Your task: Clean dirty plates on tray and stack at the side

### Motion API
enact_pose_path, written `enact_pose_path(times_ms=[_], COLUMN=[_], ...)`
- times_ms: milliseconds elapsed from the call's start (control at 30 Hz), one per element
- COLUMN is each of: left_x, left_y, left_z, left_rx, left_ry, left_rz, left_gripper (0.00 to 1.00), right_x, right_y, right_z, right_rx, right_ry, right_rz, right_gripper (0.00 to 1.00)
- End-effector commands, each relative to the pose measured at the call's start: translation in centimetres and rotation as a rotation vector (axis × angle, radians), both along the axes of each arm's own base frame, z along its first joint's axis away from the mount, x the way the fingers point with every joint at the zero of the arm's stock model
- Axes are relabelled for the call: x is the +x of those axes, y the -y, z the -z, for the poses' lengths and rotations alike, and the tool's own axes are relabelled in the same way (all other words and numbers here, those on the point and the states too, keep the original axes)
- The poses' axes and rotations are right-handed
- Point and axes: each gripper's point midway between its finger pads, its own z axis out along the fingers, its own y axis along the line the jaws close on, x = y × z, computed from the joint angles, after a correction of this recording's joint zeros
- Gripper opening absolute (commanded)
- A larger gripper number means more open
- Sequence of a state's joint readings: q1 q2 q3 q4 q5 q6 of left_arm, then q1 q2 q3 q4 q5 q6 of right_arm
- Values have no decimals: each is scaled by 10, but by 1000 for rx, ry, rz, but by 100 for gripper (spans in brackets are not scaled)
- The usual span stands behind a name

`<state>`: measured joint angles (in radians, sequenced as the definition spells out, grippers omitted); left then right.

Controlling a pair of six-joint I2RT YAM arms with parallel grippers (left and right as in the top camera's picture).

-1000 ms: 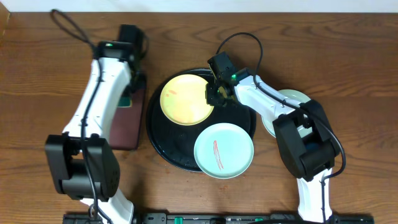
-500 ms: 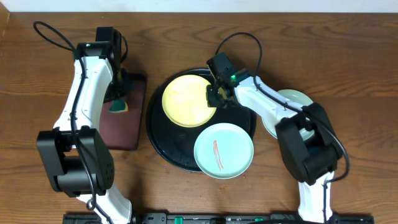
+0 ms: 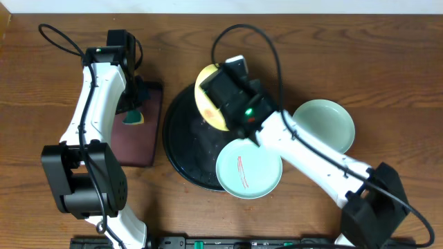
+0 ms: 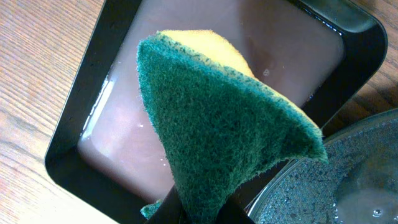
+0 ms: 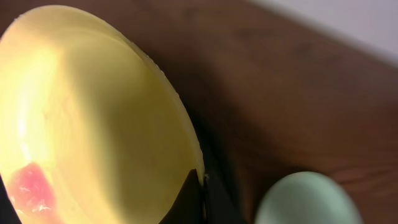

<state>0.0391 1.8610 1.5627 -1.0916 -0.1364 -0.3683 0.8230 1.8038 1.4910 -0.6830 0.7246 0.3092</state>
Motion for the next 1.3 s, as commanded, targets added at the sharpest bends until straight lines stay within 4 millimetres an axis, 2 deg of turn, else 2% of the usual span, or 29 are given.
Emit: enact_pose_path(times_ms=[0, 300, 400, 567, 733, 867, 967, 1100, 1200, 1267], left_x=[-2, -2, -2, -2, -2, -2, -2, -2, -2, -2], left_y=[-2, -2, -2, -2, -2, -2, -2, -2, -2, -2], left_z=[5, 5, 5, 5, 5, 5, 5, 5, 5, 5], left_rx=[2, 2, 2, 2, 1, 2, 2, 2, 2, 2], left_ry=[-17, -16, -16, -16, -18, -17, -18, -17, -17, -17], left_rz=[4, 4, 4, 4, 4, 4, 4, 4, 4, 4], left_gripper=[7, 8, 8, 7, 7, 8, 8, 8, 7, 8], right_x=[-5, -36, -39, -32, -22, -16, -17, -14, -11, -10], right_y=[22, 19, 18, 7, -2, -3, 6, 31, 63, 94], right_z=[-54, -116, -119, -97, -57, -25, -16, -23, -35, -38], right_rx=[-209, -362, -363, -320, -231, -81, 83, 289, 446, 545], right_ry=[240, 543, 561, 452, 254, 68, -71, -208, -277, -319], right_rz=[113, 266, 273, 173, 42, -25, -39, -53, -27, 44], right_gripper=[1, 1, 1, 1, 1, 1, 1, 1, 1, 1])
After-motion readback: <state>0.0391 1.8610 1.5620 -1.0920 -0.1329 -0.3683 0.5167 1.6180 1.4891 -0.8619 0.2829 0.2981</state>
